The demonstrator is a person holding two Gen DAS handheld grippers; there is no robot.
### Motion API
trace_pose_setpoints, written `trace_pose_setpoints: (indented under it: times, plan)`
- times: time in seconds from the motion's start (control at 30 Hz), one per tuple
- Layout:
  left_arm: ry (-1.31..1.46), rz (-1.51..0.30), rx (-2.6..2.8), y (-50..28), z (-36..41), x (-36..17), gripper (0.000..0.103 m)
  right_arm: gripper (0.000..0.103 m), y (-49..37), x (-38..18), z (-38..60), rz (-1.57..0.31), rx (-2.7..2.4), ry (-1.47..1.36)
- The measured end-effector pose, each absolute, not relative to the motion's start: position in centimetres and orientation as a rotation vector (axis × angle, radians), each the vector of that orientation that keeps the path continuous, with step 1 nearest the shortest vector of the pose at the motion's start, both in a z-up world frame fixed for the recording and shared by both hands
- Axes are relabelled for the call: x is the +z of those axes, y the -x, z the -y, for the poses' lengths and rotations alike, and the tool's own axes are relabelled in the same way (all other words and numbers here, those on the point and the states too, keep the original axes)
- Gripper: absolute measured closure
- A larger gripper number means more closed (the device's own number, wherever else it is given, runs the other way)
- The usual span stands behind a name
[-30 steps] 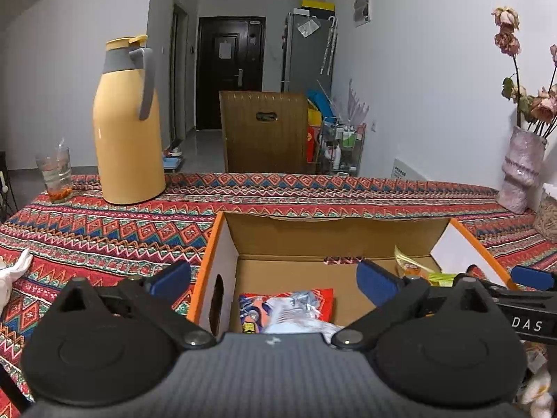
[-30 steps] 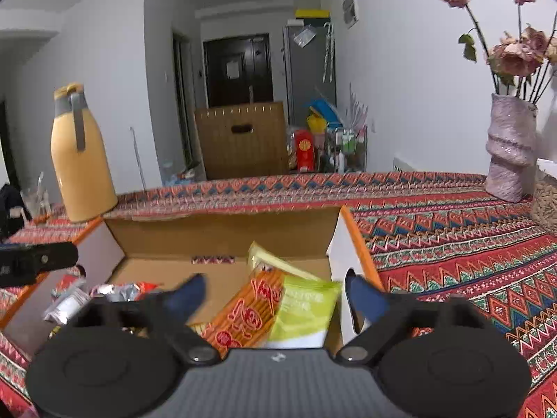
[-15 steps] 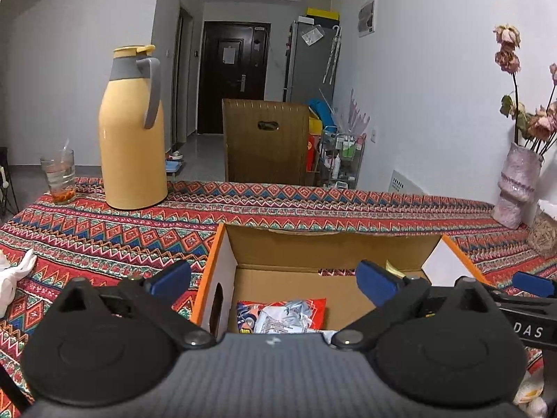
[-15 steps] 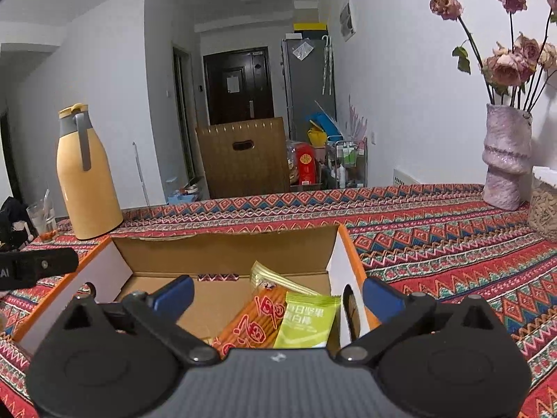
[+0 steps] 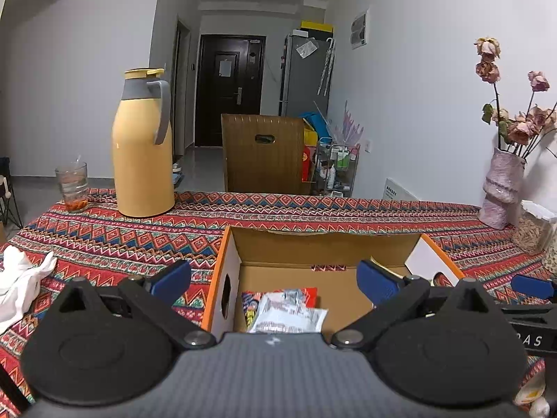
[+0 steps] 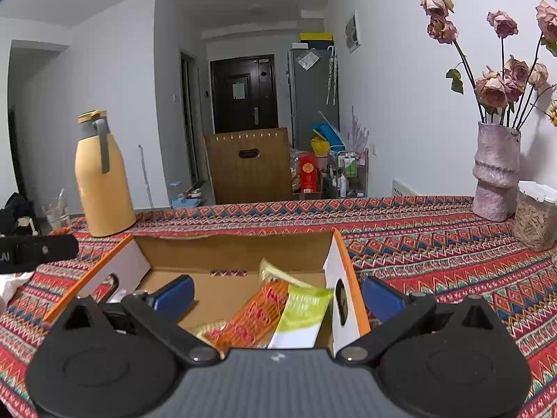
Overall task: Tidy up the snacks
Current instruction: 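Move both tools back over the remaining snack pile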
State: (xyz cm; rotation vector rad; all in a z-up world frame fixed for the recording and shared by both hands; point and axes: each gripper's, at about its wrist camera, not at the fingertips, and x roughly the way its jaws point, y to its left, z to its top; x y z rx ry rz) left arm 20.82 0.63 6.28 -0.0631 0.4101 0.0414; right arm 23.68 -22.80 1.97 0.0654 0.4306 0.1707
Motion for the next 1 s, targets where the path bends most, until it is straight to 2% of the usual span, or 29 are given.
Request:
trace_pose_setpoints:
  times: [1.0]
  plan:
    - [0.059,-0.523,0.023,-9.0,-2.1,1.0,0.0,0.0,-11.4,-3.3,20.9,-0.617,0.287,0.005]
